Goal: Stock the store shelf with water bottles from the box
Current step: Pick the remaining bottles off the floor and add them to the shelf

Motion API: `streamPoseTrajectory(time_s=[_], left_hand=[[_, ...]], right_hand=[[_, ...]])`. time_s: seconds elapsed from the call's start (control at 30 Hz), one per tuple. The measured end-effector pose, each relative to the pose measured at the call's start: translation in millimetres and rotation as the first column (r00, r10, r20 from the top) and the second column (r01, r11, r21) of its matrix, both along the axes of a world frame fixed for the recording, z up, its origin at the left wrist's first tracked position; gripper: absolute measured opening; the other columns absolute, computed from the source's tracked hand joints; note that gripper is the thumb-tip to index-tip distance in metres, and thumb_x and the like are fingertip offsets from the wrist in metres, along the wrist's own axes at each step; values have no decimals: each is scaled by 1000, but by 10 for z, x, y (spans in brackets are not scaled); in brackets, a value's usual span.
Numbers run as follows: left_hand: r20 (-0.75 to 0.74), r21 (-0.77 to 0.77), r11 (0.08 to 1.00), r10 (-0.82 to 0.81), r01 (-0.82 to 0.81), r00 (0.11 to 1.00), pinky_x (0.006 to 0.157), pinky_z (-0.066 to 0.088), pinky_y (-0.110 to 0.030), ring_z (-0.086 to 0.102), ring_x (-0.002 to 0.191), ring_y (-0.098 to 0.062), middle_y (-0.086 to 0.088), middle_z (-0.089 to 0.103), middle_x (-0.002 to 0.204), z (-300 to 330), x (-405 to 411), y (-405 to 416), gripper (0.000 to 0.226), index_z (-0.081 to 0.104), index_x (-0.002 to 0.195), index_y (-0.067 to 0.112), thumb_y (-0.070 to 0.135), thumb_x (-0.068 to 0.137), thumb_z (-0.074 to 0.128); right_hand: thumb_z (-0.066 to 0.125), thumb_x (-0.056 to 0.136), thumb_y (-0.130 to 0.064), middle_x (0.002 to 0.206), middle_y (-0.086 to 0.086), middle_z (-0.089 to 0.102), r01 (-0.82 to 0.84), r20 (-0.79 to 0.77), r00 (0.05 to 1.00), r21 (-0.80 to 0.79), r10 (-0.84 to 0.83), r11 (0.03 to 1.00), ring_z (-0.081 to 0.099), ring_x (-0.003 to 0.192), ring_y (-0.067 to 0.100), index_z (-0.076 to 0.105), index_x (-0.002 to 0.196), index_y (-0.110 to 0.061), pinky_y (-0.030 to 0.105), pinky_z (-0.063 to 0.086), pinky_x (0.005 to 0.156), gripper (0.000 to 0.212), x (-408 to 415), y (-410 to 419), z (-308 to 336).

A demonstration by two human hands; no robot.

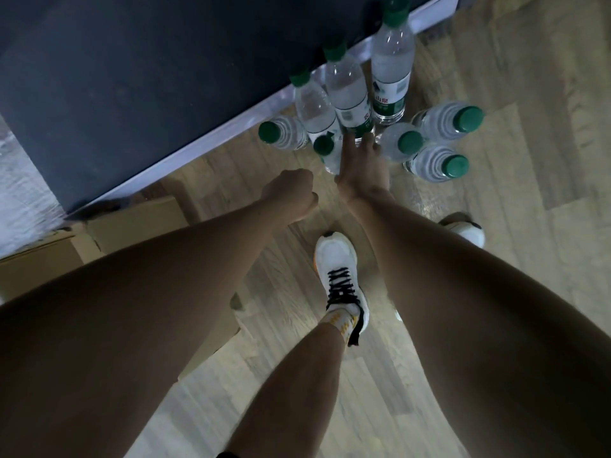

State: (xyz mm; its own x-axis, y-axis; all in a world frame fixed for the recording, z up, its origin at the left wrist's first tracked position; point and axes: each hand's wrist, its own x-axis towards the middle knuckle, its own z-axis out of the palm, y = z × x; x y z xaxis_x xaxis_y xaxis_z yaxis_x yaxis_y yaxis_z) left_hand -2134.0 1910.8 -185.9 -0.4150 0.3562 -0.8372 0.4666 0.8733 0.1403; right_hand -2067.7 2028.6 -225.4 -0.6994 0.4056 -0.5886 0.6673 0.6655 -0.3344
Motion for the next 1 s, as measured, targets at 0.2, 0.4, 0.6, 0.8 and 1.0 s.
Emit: streamPoseTrajectory(time_s=[0.2, 0.4, 0.6, 0.8, 1.0], left_hand=[[39, -11, 995, 102, -101, 994, 69, 48, -33, 60, 84, -28, -10, 62, 93, 465, 121, -62, 15, 56, 99, 9, 23, 95, 52], [0, -41, 993, 112, -112, 994, 76, 50, -36, 61, 90, -31, -12, 63, 98, 1270, 347, -1, 16, 57, 103, 10, 23, 96, 53], [-64, -10, 997, 75, -75, 995, 71, 47, -34, 59, 86, -30, -8, 57, 92, 2658, 436, 265, 13, 53, 98, 13, 25, 95, 51], [-168, 58, 991, 132, -124, 977, 63, 41, -30, 53, 75, -21, -5, 53, 88, 4260, 327, 528, 7, 46, 93, 13, 19, 96, 48], [-302, 167, 973, 203, -158, 931, 85, 52, -41, 62, 104, -38, -21, 64, 116, 5805, 82, 661, 24, 62, 111, 3, 19, 95, 51]], right_hand=[[72, 84, -9, 138, 22, 44, -25, 4, 1000, -128, 26, 991, 52, 121, 38, 34, 144, -6, 43, 50, 99, 72, 406, 45, 509], [80, 79, -19, 128, 19, 49, -167, -24, 986, -178, 165, 970, 56, 110, 38, 42, 138, -9, 42, 49, 88, 71, 625, 213, 1456], [83, 70, -22, 125, 21, 52, -317, -69, 948, -117, 310, 941, 60, 106, 42, 45, 134, -12, 46, 55, 83, 75, 560, 542, 2770], [80, 74, -23, 125, 21, 51, -430, -115, 899, -48, 422, 902, 58, 110, 41, 43, 137, -10, 40, 49, 80, 75, 261, 897, 4464], [82, 76, -29, 143, 14, 48, -450, -200, 881, -76, 428, 890, 50, 129, 35, 40, 148, -16, 41, 44, 105, 84, -52, 1042, 6134]])
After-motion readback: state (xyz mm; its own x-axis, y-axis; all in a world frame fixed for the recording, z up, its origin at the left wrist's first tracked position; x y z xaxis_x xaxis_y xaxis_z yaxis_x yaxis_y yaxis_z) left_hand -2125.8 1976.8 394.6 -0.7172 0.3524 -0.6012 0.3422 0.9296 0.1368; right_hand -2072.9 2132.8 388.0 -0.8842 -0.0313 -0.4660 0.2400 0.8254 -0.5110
